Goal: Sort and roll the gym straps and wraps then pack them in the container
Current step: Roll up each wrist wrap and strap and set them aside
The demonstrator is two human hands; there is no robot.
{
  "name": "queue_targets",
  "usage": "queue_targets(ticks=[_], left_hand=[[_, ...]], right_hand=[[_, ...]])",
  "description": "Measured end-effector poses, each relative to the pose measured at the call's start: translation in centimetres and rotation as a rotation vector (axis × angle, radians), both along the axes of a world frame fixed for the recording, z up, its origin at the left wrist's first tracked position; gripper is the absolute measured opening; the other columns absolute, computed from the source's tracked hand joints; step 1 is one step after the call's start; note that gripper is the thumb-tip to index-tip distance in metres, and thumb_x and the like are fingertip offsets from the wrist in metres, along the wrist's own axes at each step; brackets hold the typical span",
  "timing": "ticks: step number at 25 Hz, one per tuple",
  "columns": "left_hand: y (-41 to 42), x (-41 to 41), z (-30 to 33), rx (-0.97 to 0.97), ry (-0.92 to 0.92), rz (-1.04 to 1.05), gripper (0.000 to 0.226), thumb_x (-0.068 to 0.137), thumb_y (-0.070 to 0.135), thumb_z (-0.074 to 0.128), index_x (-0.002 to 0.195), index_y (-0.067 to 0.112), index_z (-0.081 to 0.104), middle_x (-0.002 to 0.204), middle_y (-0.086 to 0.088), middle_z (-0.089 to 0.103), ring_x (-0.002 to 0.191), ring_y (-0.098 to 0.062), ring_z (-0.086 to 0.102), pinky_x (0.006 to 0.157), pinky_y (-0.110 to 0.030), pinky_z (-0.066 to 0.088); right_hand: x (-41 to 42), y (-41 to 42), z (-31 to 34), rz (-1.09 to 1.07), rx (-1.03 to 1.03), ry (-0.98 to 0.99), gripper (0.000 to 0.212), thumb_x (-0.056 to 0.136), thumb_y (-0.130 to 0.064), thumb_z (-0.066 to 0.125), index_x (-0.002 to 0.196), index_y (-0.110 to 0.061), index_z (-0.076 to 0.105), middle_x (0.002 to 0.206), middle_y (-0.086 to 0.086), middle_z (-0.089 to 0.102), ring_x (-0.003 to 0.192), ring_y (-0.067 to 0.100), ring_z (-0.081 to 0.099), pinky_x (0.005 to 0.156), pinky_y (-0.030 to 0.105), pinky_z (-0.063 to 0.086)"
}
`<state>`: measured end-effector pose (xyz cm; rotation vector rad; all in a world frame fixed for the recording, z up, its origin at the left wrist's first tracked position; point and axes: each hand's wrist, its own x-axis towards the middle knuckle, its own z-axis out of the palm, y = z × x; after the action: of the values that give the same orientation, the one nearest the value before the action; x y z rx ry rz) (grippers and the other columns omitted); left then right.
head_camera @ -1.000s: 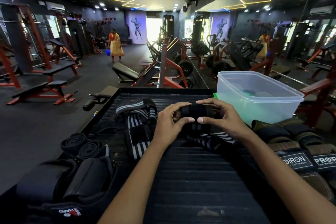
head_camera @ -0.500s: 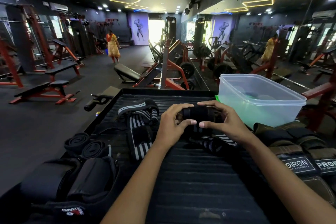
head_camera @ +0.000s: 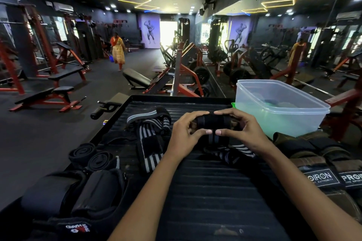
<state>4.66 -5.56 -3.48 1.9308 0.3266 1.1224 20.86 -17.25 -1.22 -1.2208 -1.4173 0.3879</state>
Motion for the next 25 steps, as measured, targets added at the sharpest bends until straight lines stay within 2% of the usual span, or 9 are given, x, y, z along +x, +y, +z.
queue_targets(ticks=[3,8,11,14,16,19,20,23,25], left_hand=[[0.05,0.04,-0.07,0.002,-0.003,-0.054,0.048,0.078,0.015,0.078,0.122,0.027,0.064,0.119,0.006,0.060,0.113,-0.009,0.059,0.094,-0.032,0.052],[-0.10,-0.24,0.18,0.004,-0.003,0.007,0.043,0.077,0.019,0.079,0.116,0.030,0.066,0.114,0.007,0.064,0.105,-0.007,0.060,0.085,-0.031,0.054],[-0.07,-0.05,-0.06,-0.002,0.016,-0.005,0.047,0.078,0.023,0.078,0.121,0.034,0.063,0.117,0.005,0.062,0.107,-0.010,0.060,0.088,-0.037,0.054],[-0.09,0.02,-0.21,0.023,0.032,-0.070,0.053,0.079,0.022,0.075,0.128,0.034,0.058,0.123,0.007,0.060,0.117,-0.009,0.056,0.098,-0.035,0.050],[0.05,0.03,-0.21,0.056,0.019,-0.037,0.045,0.079,0.022,0.075,0.121,0.033,0.062,0.119,0.007,0.063,0.113,-0.008,0.058,0.099,-0.035,0.049],[0.01,-0.08,-0.10,0.058,0.024,0.012,0.041,0.080,0.022,0.076,0.118,0.032,0.062,0.117,0.005,0.065,0.109,-0.002,0.058,0.095,-0.021,0.045],[-0.01,-0.06,-0.09,0.050,0.028,0.012,0.041,0.080,0.023,0.076,0.118,0.031,0.062,0.117,0.005,0.065,0.110,-0.001,0.058,0.095,-0.021,0.045],[-0.21,0.08,-0.20,0.032,0.053,-0.061,0.049,0.082,0.027,0.072,0.128,0.033,0.057,0.125,0.008,0.060,0.119,-0.005,0.054,0.101,-0.033,0.046],[-0.22,0.15,-0.22,0.044,0.044,-0.095,0.049,0.082,0.026,0.069,0.128,0.034,0.055,0.127,0.009,0.058,0.122,-0.010,0.054,0.101,-0.041,0.047]], right_hand=[[0.12,-0.10,0.17,-0.027,0.018,0.018,0.045,0.066,-0.011,0.081,0.110,-0.011,0.069,0.108,0.006,0.072,0.105,0.019,0.067,0.094,0.034,0.053],[-0.06,0.10,-0.01,0.002,0.007,0.007,0.048,0.069,-0.013,0.081,0.115,-0.013,0.067,0.113,0.002,0.070,0.110,0.016,0.065,0.091,0.025,0.050],[0.01,-0.04,0.07,-0.034,0.014,-0.037,0.048,0.067,-0.013,0.082,0.113,-0.012,0.068,0.112,0.002,0.071,0.109,0.014,0.065,0.092,0.024,0.050],[0.12,-0.20,0.22,-0.066,0.016,-0.030,0.046,0.066,-0.016,0.082,0.110,-0.010,0.070,0.108,0.002,0.073,0.105,0.013,0.067,0.092,0.026,0.051],[-0.05,-0.11,0.10,-0.069,0.017,-0.029,0.045,0.068,-0.018,0.082,0.111,-0.011,0.070,0.108,0.001,0.073,0.105,0.014,0.067,0.093,0.028,0.052],[-0.30,0.03,-0.05,-0.046,0.011,-0.044,0.047,0.070,-0.013,0.082,0.115,-0.014,0.067,0.113,0.000,0.070,0.109,0.014,0.065,0.095,0.028,0.051],[-0.28,0.05,-0.09,-0.044,0.010,-0.052,0.048,0.070,-0.010,0.082,0.115,-0.014,0.067,0.113,0.000,0.070,0.110,0.014,0.065,0.095,0.028,0.051],[-0.12,-0.13,0.13,-0.061,0.024,-0.048,0.046,0.068,-0.011,0.083,0.112,-0.011,0.069,0.110,0.001,0.071,0.108,0.014,0.066,0.095,0.030,0.051],[-0.07,-0.23,0.22,-0.059,0.021,-0.009,0.046,0.068,-0.014,0.082,0.112,-0.010,0.069,0.108,0.002,0.072,0.106,0.015,0.067,0.094,0.030,0.052]])
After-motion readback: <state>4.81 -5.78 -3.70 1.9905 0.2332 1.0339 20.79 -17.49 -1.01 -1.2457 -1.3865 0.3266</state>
